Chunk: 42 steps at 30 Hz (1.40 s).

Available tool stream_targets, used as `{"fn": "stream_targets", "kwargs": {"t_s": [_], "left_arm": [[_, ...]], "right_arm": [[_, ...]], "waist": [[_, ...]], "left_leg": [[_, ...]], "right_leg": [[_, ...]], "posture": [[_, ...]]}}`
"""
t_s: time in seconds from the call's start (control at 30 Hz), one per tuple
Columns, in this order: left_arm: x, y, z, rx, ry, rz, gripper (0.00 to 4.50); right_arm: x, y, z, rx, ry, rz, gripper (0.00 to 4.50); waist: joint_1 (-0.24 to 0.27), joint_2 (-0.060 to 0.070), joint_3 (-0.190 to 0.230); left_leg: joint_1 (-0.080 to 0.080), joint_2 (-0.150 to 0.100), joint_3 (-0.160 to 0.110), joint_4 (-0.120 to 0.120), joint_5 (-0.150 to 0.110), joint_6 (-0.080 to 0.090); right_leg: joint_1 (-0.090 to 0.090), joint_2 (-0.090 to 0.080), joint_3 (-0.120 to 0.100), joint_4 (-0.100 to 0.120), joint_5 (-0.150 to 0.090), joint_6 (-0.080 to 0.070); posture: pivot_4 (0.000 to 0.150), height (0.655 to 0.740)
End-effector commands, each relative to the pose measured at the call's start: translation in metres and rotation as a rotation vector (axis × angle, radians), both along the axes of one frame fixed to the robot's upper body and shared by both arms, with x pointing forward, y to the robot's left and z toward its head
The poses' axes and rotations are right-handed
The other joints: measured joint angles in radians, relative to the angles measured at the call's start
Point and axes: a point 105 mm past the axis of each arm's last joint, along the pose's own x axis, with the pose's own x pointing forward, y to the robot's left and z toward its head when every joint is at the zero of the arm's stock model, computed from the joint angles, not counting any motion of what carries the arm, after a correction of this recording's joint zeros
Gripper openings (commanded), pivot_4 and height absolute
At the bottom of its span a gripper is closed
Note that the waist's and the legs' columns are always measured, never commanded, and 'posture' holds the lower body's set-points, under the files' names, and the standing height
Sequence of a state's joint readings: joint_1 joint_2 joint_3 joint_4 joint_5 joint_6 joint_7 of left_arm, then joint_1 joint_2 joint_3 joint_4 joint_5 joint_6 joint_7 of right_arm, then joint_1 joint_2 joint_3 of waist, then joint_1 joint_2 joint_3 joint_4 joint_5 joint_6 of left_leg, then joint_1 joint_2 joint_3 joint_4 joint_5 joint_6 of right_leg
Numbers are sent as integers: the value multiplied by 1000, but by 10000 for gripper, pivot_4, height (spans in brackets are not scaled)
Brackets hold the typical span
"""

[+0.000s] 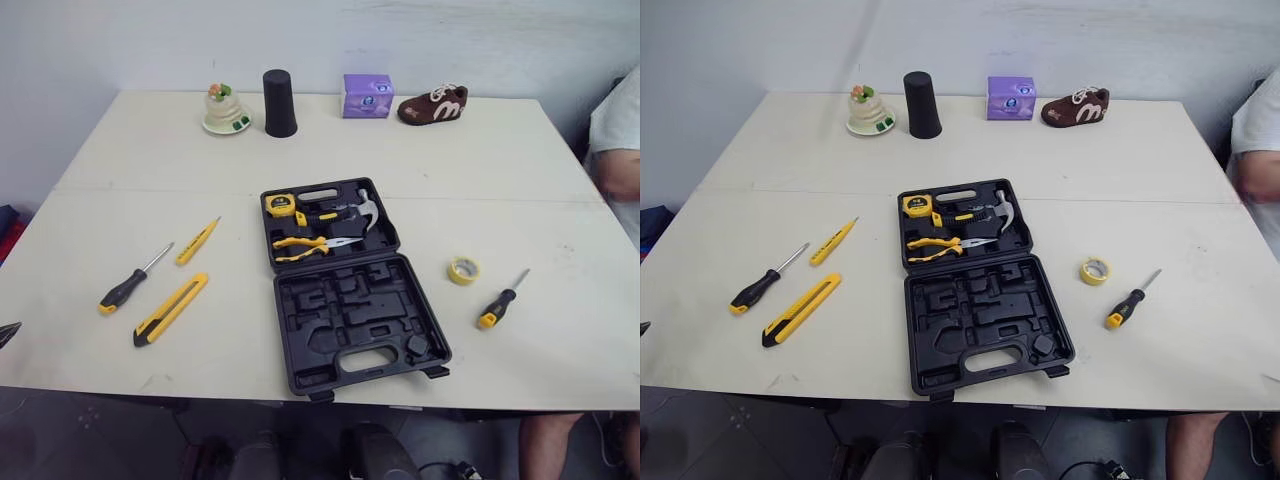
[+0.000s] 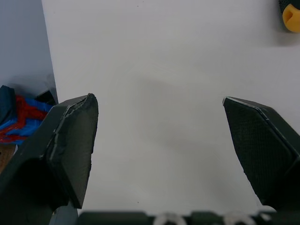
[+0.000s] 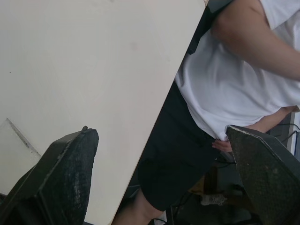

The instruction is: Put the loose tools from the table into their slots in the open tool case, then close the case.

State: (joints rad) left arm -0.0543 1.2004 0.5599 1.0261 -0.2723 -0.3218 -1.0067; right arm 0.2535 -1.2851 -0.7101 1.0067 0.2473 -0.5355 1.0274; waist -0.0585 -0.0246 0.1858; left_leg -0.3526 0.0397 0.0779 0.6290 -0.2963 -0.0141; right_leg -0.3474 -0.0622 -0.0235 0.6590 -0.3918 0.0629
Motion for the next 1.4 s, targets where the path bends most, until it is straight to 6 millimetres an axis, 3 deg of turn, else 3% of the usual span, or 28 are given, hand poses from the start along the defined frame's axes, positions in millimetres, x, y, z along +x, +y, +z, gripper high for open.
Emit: {"fn": "stream_targets", "kwargs": {"t_s": [0.03,0.13,0.2,0.33,0.43,0.57,0.63,0.7,0.77,0.87,0.9,0.97,1.0,1.07,1.4], "left_arm": [[9,-8,11,-48,-43,-40,44552],[20,-22,17,-99,-71,-105,44552],[25,-30,22,-95,-90,-138,44552],[41,-63,32,-123,-111,-262,44552],[49,-89,33,-147,-97,-355,44552],[62,-137,31,-127,-69,-508,44552],[66,-156,30,-97,-71,-561,44552],[70,-171,27,-89,-58,-574,45000],[76,-205,21,-118,-50,-633,39349],[78,-241,13,-162,-23,-694,28752],[79,-246,11,-172,-15,-696,23566],[82,-279,-6,-230,50,-729,14507],[83,-293,-11,-255,76,-746,10259],[88,-309,-16,-273,91,-743,968],[105,-325,-38,-262,166,-622,387]], "right_arm": [[5,2,11,2,-60,15,45000],[19,13,15,90,-113,59,45000],[29,17,25,248,-206,39,45000],[47,49,30,317,-204,171,45000],[58,80,22,327,-134,284,45000],[87,142,5,327,-64,471,45000],[95,162,3,327,-45,522,45000],[101,177,-1,341,-14,557,39916],[113,198,-8,346,21,586,31934],[126,212,-14,323,30,591,17998],[129,214,-15,319,28,591,12345],[145,231,-23,309,36,604,2094],[152,237,-25,306,39,605,0],[162,245,-29,274,44,617,0],[210,276,-33,182,27,660,0]], "waist": [[0,0,0],[1,0,0],[0,0,0],[3,0,0],[4,0,0],[1,0,0],[2,1,0],[5,1,1],[7,1,1],[8,1,1],[9,1,1],[11,1,1],[10,1,1],[12,1,1],[16,1,1]], "left_leg": [[0,0,0,0,0,0],[0,0,0,1,0,0],[0,0,0,1,0,0],[-2,1,0,0,0,0],[-4,1,1,0,0,0],[-4,1,1,1,0,0],[-4,1,1,2,0,0],[-7,1,1,2,0,0],[-9,1,1,2,1,-2],[-12,1,1,5,2,-3],[-15,1,1,7,2,-3],[-18,1,0,10,2,-3],[-18,2,0,14,2,-3],[-19,2,0,18,2,-3],[-19,2,1,20,2,-3]], "right_leg": [[0,0,0,0,0,0],[0,0,0,1,0,0],[0,0,1,1,0,0],[-2,1,1,2,0,0],[-5,1,1,2,0,0],[-5,1,2,2,0,0],[-5,1,3,3,0,0],[-8,1,3,3,0,0],[-11,2,3,4,0,0],[-12,2,3,4,1,1],[-13,2,3,4,1,2],[-14,2,3,4,1,3],[-14,2,3,5,1,3],[-13,2,3,7,2,3],[-13,4,5,7,2,4]], "posture": [[1500,7341],[1500,7341],[1500,7341],[1500,7341],[1500,7341],[1500,7341],[1500,7341],[1500,7341],[1500,7341],[1500,7341],[1500,7341],[1500,7341],[1500,7341],[1500,7341],[1500,7341]]}}
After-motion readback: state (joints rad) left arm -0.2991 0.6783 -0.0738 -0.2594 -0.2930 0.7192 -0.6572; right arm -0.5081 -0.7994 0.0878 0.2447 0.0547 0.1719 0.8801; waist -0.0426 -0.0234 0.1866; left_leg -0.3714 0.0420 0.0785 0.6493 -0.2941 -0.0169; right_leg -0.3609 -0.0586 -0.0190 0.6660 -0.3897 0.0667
